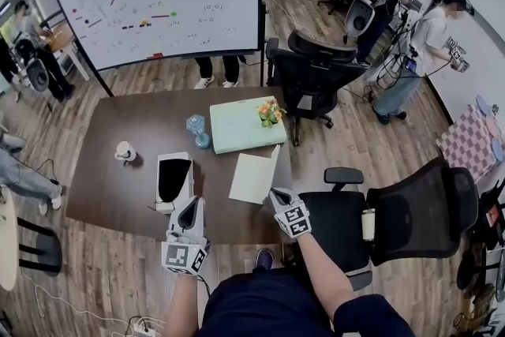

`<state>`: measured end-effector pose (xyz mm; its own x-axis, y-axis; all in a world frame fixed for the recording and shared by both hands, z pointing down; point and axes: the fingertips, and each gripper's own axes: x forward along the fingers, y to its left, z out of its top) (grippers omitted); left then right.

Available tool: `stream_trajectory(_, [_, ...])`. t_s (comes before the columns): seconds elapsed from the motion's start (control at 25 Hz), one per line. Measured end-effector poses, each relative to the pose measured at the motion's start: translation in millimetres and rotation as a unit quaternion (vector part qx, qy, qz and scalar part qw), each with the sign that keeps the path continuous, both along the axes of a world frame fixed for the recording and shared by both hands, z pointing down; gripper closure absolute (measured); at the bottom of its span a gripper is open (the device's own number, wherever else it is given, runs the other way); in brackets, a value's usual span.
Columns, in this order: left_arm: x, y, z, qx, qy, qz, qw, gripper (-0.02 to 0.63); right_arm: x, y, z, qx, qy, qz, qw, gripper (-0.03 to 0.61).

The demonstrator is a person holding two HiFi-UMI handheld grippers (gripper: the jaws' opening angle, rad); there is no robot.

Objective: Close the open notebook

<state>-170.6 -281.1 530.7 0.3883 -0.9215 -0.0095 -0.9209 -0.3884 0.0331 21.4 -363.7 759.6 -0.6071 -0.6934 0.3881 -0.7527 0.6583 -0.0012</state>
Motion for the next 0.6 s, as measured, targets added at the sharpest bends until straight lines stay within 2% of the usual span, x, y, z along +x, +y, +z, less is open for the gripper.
stream_trajectory(0.6, [5,-2,-9,0.015,0.003,0.005,0.9999,0.618,-14,-6,1,-0.009,-0.009,-0.011,1.0,0.574])
